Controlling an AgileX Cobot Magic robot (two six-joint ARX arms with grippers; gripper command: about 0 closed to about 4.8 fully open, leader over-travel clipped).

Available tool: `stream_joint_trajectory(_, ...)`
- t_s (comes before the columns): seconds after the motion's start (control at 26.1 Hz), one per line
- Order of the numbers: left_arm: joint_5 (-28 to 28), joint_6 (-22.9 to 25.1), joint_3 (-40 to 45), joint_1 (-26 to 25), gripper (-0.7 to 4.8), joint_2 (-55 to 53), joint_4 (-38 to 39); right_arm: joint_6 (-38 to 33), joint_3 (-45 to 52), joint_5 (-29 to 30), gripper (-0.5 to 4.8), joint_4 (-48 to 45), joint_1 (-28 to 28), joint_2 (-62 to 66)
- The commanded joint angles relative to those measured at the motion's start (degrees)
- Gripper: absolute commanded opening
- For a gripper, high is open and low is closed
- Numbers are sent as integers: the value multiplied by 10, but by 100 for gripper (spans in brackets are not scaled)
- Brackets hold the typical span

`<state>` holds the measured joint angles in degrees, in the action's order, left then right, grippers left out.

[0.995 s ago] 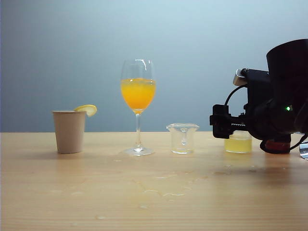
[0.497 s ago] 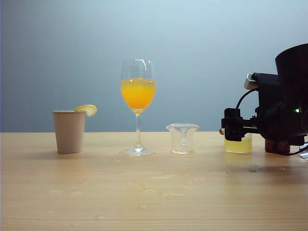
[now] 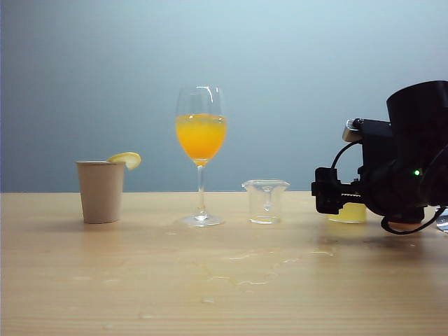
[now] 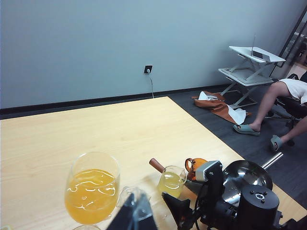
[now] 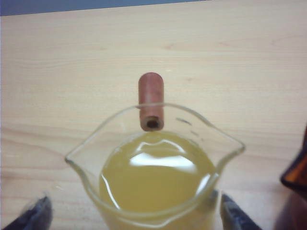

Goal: Pick up the third measuring cup from the left, pour the pineapple juice inside into the goblet, and finally put the measuring cup back in its original place.

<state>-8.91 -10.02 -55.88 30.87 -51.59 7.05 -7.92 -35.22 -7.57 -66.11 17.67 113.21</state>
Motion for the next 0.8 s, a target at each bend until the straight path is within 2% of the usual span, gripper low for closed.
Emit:
stream_joint_trajectory(0.04,-4,-2,-4,0,-6,1,-10,1,-13,2,450,-10,-1,6)
stream_joint_trajectory(0.69,-4,-1,-4,0,-5,1,-12,1,-58,2,448,3,-1,46)
stream_joint_trajectory(0.8,-4,-1,-4,0,-5,1,-12,1,-60,2,417,3,-1,48)
